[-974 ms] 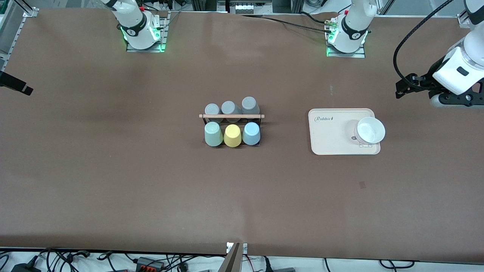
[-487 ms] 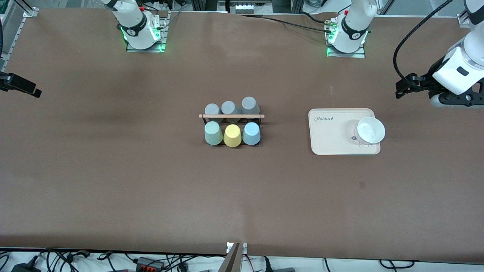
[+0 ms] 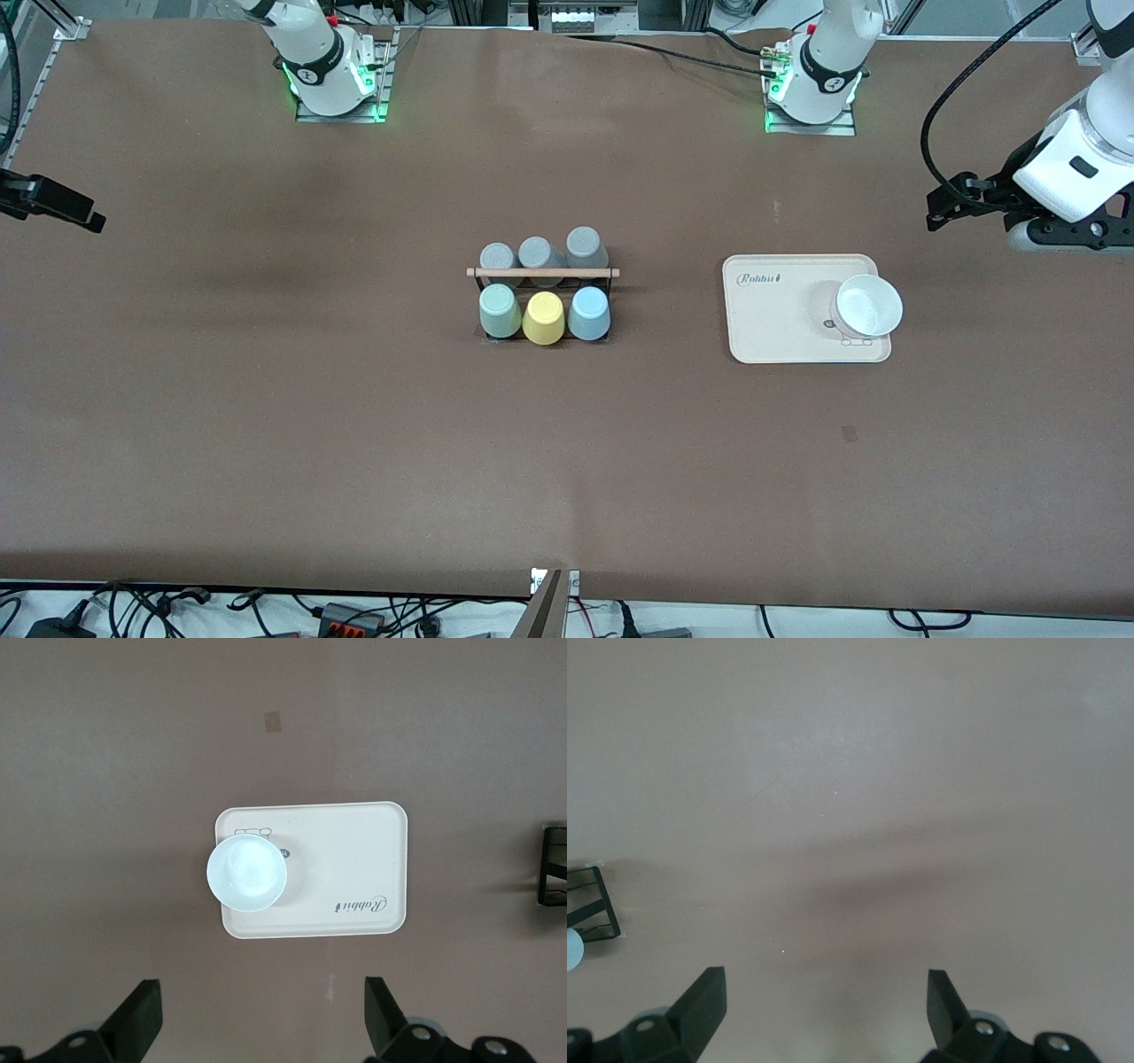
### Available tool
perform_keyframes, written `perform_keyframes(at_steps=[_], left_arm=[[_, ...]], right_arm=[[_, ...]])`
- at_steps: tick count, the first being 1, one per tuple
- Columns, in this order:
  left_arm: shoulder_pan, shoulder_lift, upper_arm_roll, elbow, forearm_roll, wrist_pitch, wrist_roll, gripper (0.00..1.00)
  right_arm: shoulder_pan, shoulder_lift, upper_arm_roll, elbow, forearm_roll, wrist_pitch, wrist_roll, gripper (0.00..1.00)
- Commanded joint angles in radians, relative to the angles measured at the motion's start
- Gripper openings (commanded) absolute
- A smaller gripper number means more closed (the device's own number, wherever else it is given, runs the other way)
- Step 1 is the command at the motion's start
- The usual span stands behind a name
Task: Hang scattered cups on rack with three cups
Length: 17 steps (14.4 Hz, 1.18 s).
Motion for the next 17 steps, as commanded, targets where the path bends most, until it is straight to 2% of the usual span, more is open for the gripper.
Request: perform_keyframes(at_steps=[1, 17], left_arm=[[-0.003, 0.006, 0.002, 0.022, -0.017, -0.018, 0.003, 1.00], [0.002, -0.015, -0.012, 0.008, -0.012, -0.027, 0.008, 1.00]], right_arm=[[0.004, -0.009, 0.033, -0.013, -0.042, 0.017, -0.016, 1.00], [0.003, 0.004, 0.033, -0.002, -0.007, 0.017, -0.010, 1.00]])
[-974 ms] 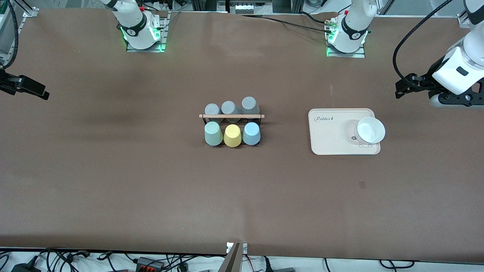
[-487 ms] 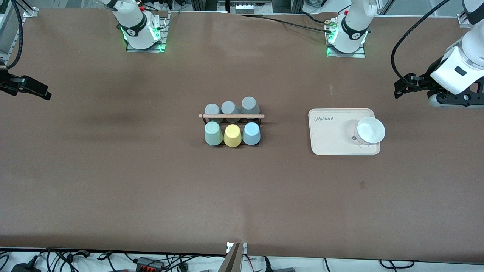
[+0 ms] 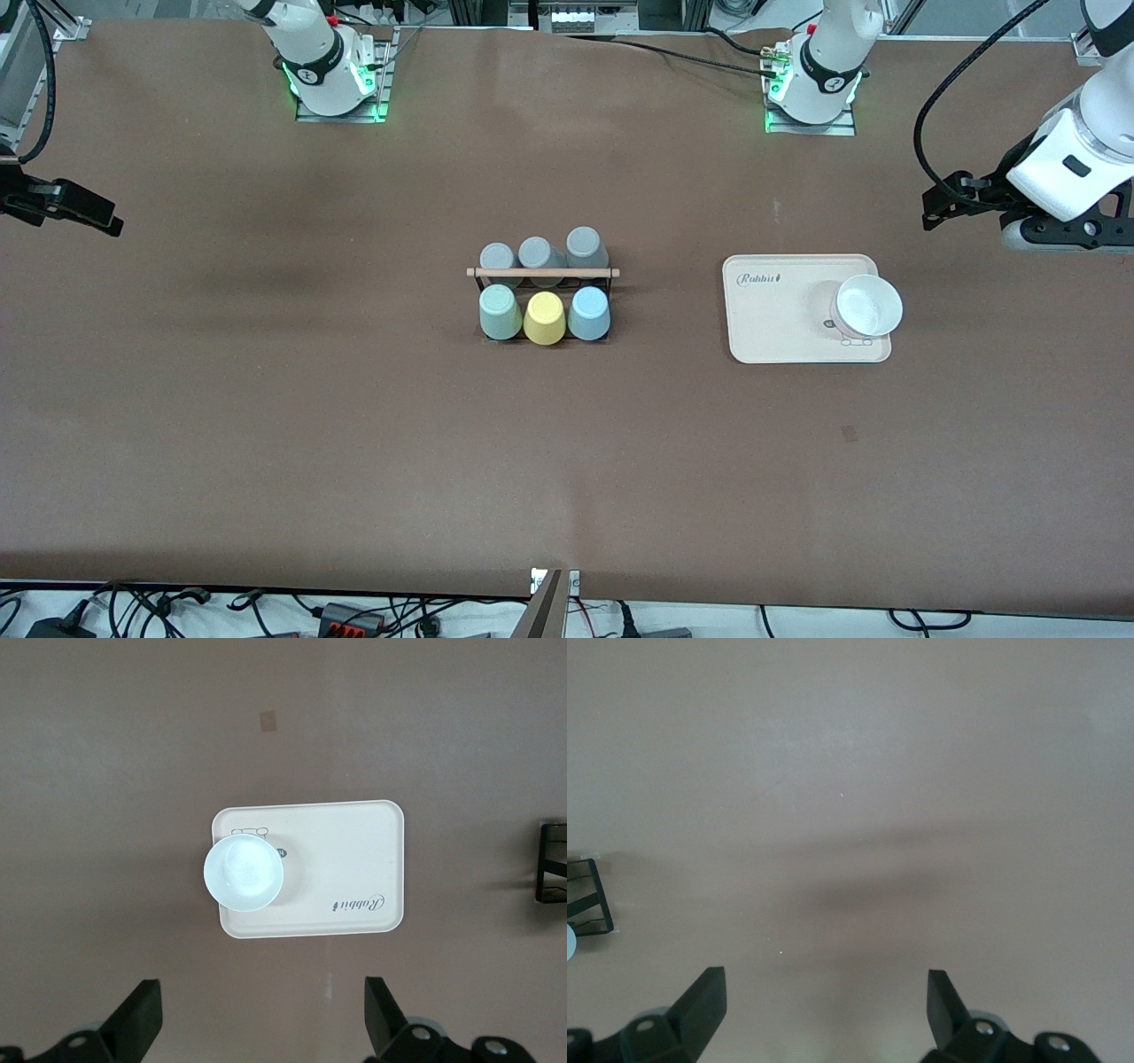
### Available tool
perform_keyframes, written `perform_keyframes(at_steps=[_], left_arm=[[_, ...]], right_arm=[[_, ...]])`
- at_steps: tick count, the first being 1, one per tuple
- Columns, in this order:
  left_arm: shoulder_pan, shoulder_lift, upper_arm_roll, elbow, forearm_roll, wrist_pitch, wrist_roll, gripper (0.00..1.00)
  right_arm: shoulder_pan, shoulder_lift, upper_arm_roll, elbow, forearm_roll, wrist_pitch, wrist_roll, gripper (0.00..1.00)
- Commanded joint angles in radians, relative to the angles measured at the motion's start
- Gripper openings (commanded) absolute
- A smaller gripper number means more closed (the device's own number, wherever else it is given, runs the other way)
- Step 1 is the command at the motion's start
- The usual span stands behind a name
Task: Hang scattered cups on rack with three cups
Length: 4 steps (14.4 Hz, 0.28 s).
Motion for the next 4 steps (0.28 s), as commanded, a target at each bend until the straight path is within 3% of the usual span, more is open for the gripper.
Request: perform_keyframes(at_steps=[1, 4], left_arm=[[0.005, -0.015, -0.006, 0.007, -0.012, -0.024, 0.008, 1.00], [0.004, -0.013, -0.006, 0.008, -0.010, -0.024, 0.008, 1.00]], right_arm=[[-0.004, 0.002, 0.003, -0.002, 0.014, 0.008, -0.011, 1.00], [-0.004, 0.004, 0.003, -0.002, 0.015, 0.001, -0.021, 1.00]])
